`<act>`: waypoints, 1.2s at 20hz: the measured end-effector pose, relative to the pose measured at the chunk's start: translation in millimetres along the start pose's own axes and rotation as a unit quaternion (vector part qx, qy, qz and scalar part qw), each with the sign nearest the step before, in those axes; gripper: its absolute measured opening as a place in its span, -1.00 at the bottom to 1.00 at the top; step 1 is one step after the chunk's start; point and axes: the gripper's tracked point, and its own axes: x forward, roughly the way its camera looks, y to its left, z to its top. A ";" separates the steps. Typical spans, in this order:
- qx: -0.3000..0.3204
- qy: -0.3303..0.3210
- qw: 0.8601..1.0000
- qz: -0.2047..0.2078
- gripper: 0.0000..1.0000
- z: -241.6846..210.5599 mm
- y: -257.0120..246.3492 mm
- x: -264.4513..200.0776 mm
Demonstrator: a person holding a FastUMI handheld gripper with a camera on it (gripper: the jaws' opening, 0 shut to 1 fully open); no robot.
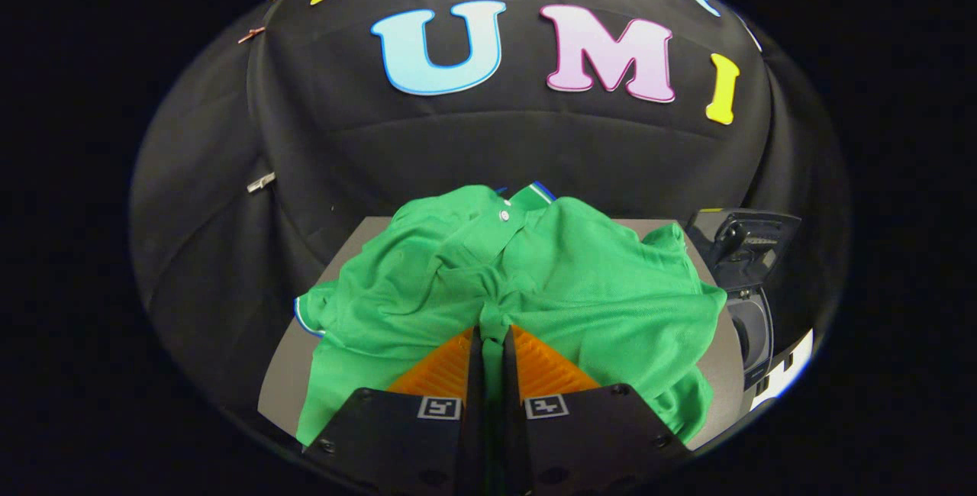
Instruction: Put the clothes into the washing machine and then close the washing machine lid.
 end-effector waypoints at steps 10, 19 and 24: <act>-0.108 -0.109 0.988 0.033 -0.90 62.3 13.3 -44.0; -0.053 -0.107 0.991 0.058 -0.90 92.0 -7.7 -76.6; -0.080 -0.137 0.986 0.044 -0.90 105.0 -42.0 -96.2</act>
